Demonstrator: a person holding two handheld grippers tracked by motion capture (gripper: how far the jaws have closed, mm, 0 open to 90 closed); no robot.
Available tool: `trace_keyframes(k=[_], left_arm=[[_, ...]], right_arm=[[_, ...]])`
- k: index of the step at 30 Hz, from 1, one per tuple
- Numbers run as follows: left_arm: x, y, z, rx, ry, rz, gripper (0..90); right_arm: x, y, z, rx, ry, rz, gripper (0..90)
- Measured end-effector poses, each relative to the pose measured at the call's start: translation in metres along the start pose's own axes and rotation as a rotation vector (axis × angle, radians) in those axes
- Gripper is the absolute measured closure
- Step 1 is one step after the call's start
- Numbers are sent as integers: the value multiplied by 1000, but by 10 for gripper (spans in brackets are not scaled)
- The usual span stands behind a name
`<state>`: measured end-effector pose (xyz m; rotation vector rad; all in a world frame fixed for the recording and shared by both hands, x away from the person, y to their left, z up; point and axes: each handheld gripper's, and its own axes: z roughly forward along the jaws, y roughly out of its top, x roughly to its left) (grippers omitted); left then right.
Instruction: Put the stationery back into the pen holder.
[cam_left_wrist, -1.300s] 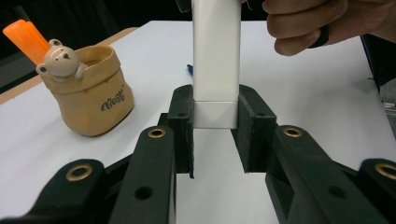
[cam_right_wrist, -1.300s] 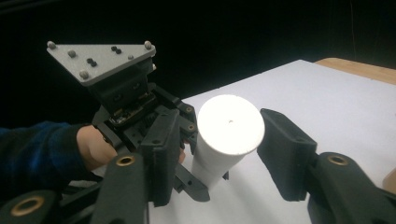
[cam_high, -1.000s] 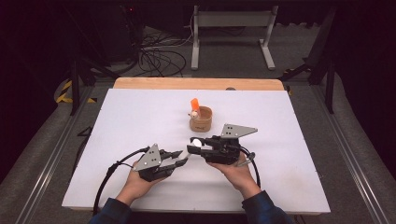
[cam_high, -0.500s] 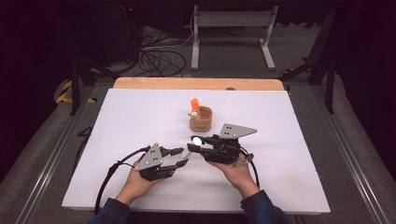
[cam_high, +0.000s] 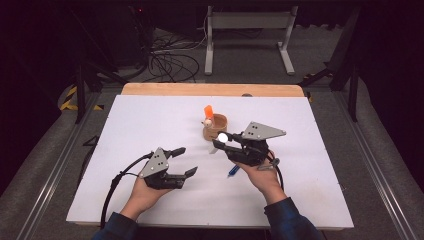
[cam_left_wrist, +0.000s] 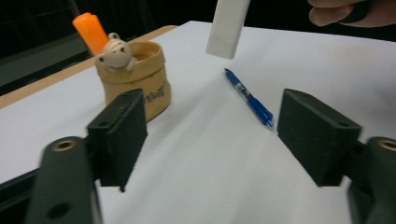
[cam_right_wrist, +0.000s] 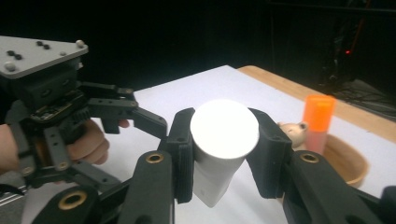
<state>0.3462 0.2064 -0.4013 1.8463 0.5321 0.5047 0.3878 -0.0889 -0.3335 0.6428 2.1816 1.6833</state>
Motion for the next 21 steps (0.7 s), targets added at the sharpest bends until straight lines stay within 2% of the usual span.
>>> trace_keyframes(k=[2,7,13,18,21], left_arm=[[3,0,-1,2,17,-9,169],[8,-2,-7,-9,45,-19,144],[13,-2,-13,-25,74,-33,120],[15,-2,-14,-29,80,-51,106],[15,-2,-15,-31,85,-47,100]], right_arm=[[-4,4,-1,-2,-26,-6,655],[-13,10,1,7,-83,-12,655],[-20,19,8,31,-130,-23,655],[-24,32,11,39,-158,-43,655],[-28,37,16,48,-176,-46,655]])
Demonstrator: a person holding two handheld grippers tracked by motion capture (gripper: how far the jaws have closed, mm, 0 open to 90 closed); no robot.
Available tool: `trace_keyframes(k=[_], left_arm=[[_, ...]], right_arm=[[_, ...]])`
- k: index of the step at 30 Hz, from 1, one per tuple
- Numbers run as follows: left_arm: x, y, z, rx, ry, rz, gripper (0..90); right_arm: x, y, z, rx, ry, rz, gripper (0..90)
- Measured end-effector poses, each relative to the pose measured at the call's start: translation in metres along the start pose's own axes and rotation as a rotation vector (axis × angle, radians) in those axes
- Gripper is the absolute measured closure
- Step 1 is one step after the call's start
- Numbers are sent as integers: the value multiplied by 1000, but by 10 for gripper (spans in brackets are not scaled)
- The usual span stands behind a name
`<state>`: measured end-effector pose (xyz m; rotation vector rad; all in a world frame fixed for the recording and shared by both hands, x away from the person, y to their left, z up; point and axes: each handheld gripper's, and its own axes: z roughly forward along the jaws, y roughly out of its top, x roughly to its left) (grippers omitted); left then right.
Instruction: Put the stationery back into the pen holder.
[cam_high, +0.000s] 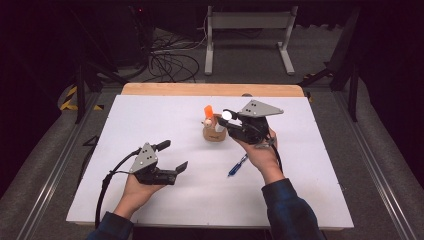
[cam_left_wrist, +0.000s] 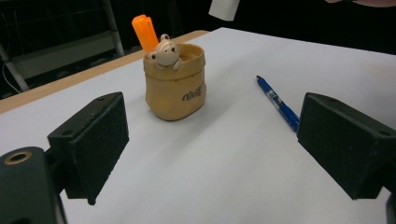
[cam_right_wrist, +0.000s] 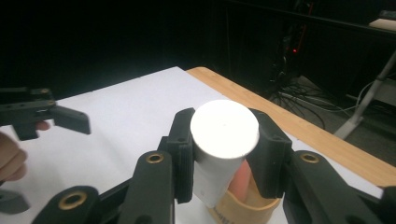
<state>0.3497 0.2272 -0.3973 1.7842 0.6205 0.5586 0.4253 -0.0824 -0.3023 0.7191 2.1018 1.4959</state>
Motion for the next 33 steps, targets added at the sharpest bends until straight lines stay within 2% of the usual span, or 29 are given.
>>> trace_keyframes(k=[6,14,24,33], left_arm=[[1,1,-1,-9,2,-12,86],[3,1,-2,-18,15,-20,68],[5,1,-5,-18,27,-19,61],[6,1,-7,-19,27,-19,61]], right_arm=[[-5,7,12,8,-12,0,655],[-14,8,33,50,-49,-11,655],[-30,-11,63,135,-98,7,654],[-36,-28,84,187,-114,17,654]])
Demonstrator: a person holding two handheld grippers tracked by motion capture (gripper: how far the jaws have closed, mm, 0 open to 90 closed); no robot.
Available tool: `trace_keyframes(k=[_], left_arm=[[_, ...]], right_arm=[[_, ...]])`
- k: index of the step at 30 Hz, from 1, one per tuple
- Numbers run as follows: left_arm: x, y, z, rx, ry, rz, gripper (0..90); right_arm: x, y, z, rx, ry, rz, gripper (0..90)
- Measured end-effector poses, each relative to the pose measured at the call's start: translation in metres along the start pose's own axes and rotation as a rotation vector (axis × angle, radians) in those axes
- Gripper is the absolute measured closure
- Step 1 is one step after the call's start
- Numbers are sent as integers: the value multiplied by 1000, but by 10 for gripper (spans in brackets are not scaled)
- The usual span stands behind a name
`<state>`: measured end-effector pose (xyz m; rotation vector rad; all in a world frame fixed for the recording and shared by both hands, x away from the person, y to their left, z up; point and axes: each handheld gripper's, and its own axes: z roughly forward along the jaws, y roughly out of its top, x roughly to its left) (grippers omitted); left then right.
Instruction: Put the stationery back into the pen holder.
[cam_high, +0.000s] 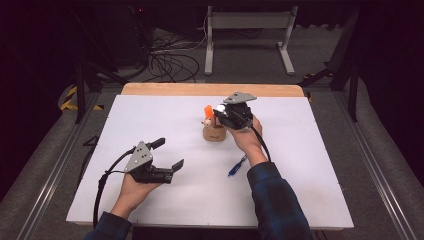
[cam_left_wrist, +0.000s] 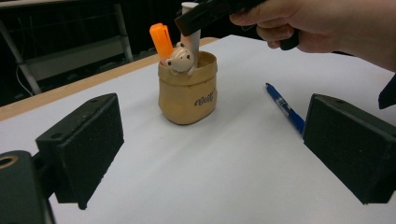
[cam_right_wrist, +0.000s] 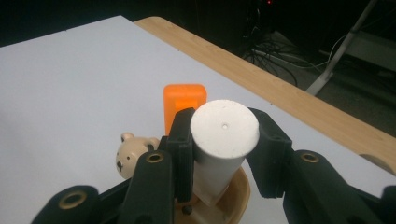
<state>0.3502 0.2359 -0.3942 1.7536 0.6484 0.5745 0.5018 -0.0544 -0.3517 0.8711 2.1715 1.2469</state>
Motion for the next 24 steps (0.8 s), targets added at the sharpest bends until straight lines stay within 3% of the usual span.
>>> trace_keyframes(k=[13,24], left_arm=[[-1,1,1,6,-8,-9,61],[-2,1,1,3,-15,-12,64]], right_arm=[[0,-12,16,38,2,-22,653],[-3,-18,19,44,11,-5,647]])
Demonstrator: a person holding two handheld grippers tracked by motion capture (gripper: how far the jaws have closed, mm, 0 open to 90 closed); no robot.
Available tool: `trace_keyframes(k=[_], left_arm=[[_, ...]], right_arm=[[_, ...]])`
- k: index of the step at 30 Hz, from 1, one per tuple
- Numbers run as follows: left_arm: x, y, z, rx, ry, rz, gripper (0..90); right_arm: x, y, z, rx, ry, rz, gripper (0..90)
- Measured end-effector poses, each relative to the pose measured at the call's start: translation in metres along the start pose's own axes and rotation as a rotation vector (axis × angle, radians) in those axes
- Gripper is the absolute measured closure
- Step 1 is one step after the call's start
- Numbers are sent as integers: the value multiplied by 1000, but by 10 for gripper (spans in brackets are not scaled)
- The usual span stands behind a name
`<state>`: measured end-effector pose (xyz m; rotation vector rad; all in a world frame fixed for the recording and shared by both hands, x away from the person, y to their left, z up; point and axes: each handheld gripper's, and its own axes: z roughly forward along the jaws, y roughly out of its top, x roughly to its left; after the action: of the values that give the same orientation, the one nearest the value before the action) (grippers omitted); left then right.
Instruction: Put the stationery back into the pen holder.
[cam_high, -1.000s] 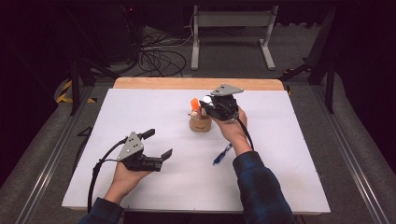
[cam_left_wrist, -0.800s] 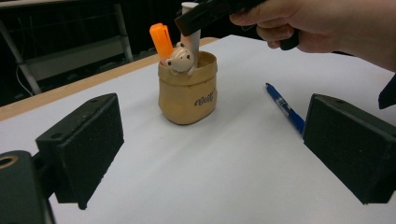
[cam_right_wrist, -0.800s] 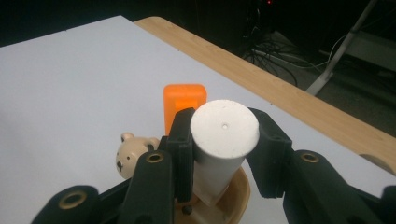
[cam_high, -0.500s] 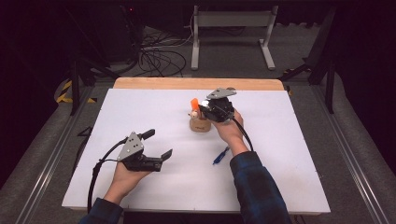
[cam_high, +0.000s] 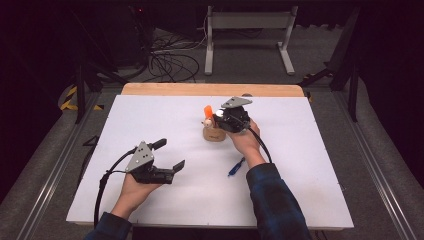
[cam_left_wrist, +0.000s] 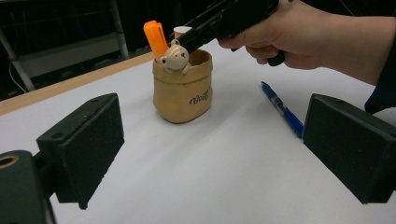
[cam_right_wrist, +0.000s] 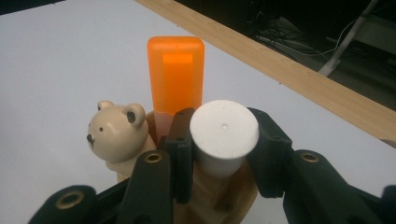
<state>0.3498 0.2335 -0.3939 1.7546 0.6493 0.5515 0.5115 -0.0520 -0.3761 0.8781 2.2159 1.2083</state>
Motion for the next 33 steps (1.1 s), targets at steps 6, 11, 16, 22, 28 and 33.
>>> trace_keyframes(k=[6,11,16,22,28,33], left_arm=[[2,-1,0,8,4,5,67],[1,0,0,5,1,1,67],[2,0,0,4,0,3,67],[1,0,0,2,-2,-2,68],[0,1,1,3,-4,1,67],[0,0,1,10,-1,5,66]], right_arm=[[0,-6,1,-1,18,10,646],[0,-6,2,-7,24,8,640],[-1,-5,0,-24,25,10,607],[-5,-5,-4,-48,31,29,515],[-8,-5,-10,-89,36,53,428],[-10,-7,-19,-135,50,68,327]])
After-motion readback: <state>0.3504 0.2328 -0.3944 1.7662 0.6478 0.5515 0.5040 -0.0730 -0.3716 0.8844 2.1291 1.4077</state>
